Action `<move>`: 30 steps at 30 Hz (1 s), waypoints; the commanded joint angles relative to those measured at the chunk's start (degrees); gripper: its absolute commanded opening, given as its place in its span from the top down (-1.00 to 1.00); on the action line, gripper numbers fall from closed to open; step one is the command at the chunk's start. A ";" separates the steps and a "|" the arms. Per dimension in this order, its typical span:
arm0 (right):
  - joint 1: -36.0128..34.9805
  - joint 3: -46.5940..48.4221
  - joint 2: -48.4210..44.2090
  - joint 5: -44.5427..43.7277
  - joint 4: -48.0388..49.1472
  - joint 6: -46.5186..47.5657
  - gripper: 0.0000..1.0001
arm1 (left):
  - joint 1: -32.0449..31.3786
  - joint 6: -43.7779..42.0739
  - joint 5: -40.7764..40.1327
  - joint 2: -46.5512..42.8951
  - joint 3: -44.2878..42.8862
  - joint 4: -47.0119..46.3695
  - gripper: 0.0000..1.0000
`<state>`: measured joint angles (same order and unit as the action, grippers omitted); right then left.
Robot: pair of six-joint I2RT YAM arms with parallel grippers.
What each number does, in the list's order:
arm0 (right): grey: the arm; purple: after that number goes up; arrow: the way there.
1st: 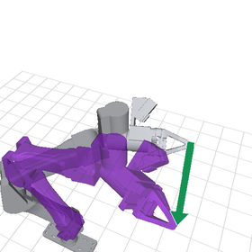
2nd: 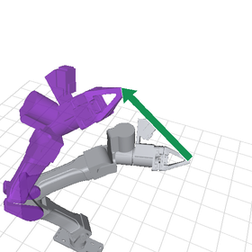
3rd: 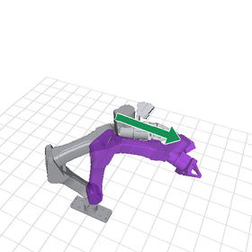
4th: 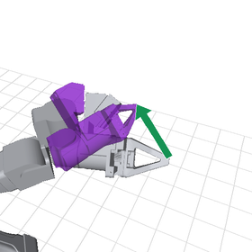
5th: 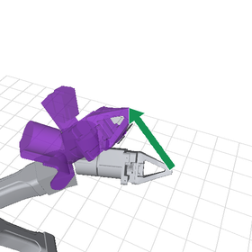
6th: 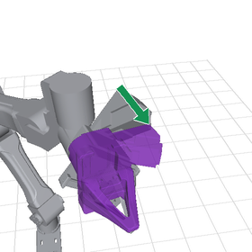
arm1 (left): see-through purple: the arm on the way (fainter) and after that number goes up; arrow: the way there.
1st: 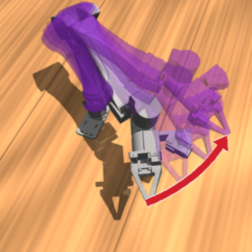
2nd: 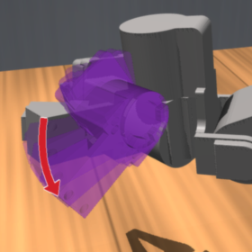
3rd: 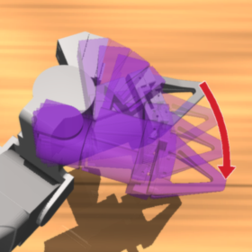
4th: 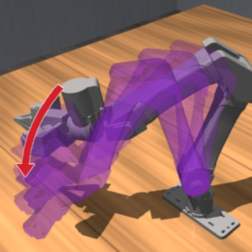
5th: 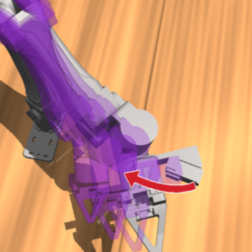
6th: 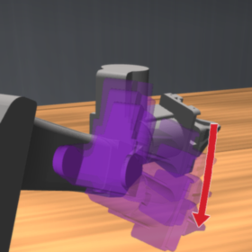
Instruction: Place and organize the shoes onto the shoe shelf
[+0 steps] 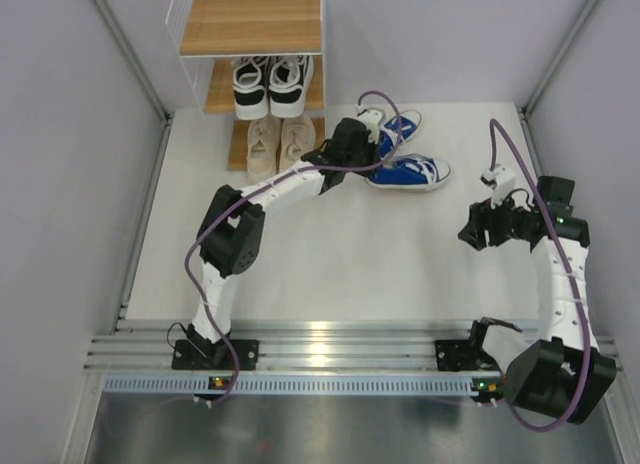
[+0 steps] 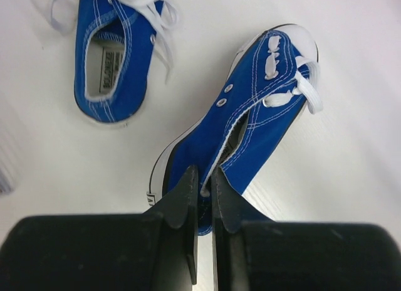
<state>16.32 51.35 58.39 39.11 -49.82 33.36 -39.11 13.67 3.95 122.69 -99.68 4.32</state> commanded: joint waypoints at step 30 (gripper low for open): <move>3.20 -0.55 -2.05 4.39 6.05 -5.94 -0.22 | -2.89 12.79 -1.84 -46.58 56.17 -7.92 1.00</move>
<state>18.68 51.03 56.53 41.67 -45.74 27.86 -40.99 27.11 2.20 79.90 -45.34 2.70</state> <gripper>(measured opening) 0.610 0.103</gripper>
